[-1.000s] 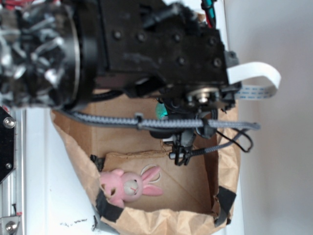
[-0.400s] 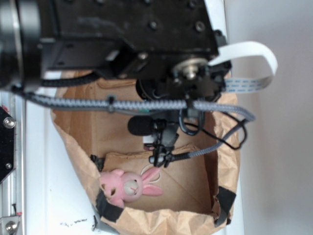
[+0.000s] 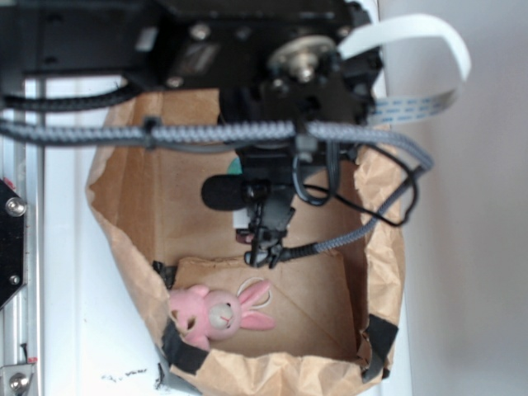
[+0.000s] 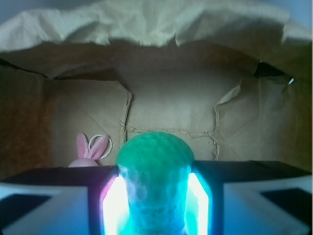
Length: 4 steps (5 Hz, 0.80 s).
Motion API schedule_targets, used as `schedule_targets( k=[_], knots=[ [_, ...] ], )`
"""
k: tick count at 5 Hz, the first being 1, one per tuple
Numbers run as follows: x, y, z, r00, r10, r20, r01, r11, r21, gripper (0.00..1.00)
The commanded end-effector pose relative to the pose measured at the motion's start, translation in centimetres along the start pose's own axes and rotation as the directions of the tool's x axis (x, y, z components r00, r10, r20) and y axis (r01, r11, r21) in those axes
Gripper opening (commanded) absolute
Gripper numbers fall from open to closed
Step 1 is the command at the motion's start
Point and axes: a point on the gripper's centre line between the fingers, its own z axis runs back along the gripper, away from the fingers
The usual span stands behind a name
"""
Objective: Grab the green ball.
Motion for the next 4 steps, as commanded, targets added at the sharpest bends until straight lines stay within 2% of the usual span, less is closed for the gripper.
schedule_targets(
  k=[1, 2, 4],
  knots=[
    [0.3, 0.0, 3.1, 0.991, -0.01, 0.134, 0.007, 1.0, 0.019, 0.0],
    [-0.8, -0.7, 2.7, 0.984, -0.032, 0.172, 0.026, 0.999, 0.036, 0.0],
    [-1.2, -1.2, 2.3, 0.982, -0.039, 0.187, 0.032, 0.999, 0.04, 0.0]
  ],
)
